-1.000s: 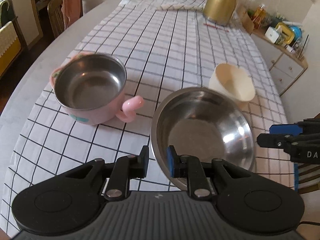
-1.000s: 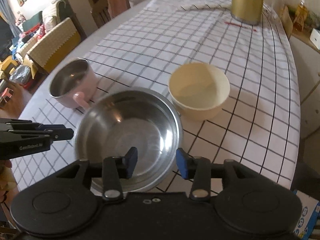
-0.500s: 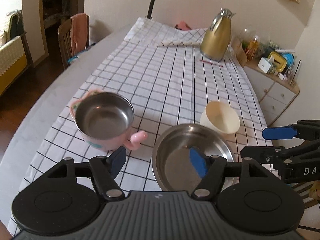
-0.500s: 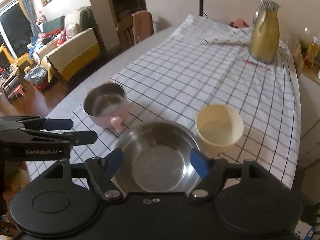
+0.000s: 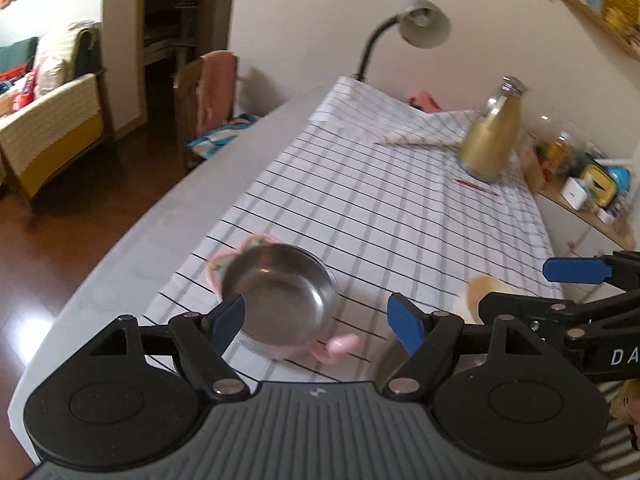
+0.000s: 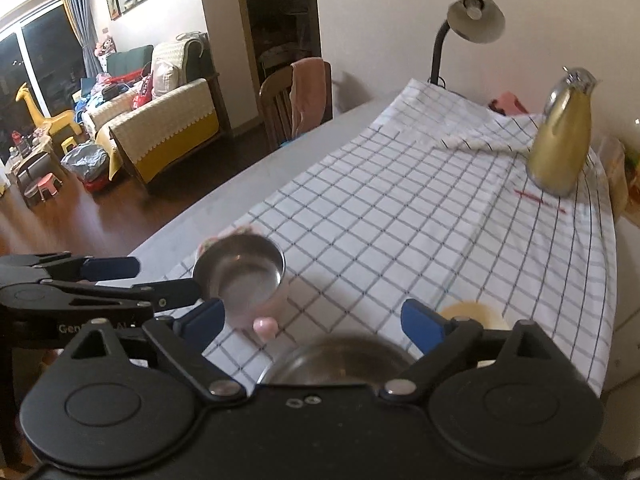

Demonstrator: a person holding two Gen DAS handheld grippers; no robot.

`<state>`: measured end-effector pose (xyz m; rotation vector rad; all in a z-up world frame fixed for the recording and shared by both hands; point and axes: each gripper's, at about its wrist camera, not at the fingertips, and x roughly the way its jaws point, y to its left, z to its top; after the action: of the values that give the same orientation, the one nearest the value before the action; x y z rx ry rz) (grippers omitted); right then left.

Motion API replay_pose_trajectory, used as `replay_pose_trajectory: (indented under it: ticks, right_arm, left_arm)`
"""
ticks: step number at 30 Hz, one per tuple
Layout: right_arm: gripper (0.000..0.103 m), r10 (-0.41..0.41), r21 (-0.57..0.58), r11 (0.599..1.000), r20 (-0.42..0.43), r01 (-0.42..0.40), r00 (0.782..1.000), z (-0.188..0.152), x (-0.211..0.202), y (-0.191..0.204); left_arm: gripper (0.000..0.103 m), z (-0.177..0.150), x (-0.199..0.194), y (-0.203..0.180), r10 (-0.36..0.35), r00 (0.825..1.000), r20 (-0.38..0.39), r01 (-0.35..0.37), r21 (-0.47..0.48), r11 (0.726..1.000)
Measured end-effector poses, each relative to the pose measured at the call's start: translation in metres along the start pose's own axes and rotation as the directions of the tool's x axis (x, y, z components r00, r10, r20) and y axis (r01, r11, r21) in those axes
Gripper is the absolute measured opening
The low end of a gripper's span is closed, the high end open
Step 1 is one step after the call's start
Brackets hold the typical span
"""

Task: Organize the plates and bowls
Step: 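Move the left gripper to the pink steel-lined cup rim and close, then lift the pink cup with the left gripper and carry it toward the steel bowl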

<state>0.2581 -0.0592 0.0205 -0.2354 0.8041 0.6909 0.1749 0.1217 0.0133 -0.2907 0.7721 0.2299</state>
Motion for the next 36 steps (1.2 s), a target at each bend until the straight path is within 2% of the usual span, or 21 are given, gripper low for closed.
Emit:
replay_pose_trajectory:
  ticks: [4, 10, 13, 20, 26, 31, 34, 36]
  right_arm:
    - [0.095, 0.005, -0.024, 1.0, -0.009, -0.005, 1.0, 0.017, 0.025, 0.007]
    - [0.091, 0.019, -0.03, 0.999, -0.06, -0.021, 0.998, 0.033, 0.067, 0.012]
    - [0.089, 0.031, -0.012, 0.999, -0.096, -0.033, 0.995, 0.037, 0.089, 0.014]
    - [0.078, 0.036, -0.002, 0.999, -0.175, -0.037, 0.984, 0.036, 0.136, 0.018]
    - [0.074, 0.045, -0.015, 0.999, -0.211, -0.049, 0.976, 0.033, 0.159, 0.023]
    - [0.07, 0.054, -0.015, 0.998, -0.237, -0.059, 0.97, 0.032, 0.172, 0.025]
    - [0.067, 0.057, -0.011, 0.998, -0.254, -0.062, 0.966, 0.03, 0.177, 0.024]
    - [0.062, 0.059, -0.003, 0.998, -0.266, -0.062, 0.962, 0.028, 0.181, 0.023]
  left_arm:
    - [0.078, 0.014, 0.019, 0.02, 0.071, 0.997, -0.017, -0.072, -0.05, 0.996]
    - [0.078, 0.023, 0.054, 0.045, 0.12, 0.99, -0.08, -0.129, -0.119, 0.985]
    - [0.078, 0.022, 0.073, 0.054, 0.132, 0.984, -0.12, -0.148, -0.14, 0.979]
    - [0.078, 0.011, 0.102, 0.066, 0.149, 0.973, -0.174, -0.177, -0.16, 0.971]
    - [0.077, 0.005, 0.121, 0.071, 0.168, 0.963, -0.209, -0.204, -0.165, 0.965]
    - [0.077, 0.001, 0.134, 0.076, 0.148, 0.959, -0.241, -0.197, -0.192, 0.962]
    - [0.065, -0.002, 0.141, 0.077, 0.134, 0.956, -0.261, -0.189, -0.2, 0.962]
    - [0.061, -0.004, 0.143, 0.077, 0.124, 0.956, -0.267, -0.183, -0.21, 0.96]
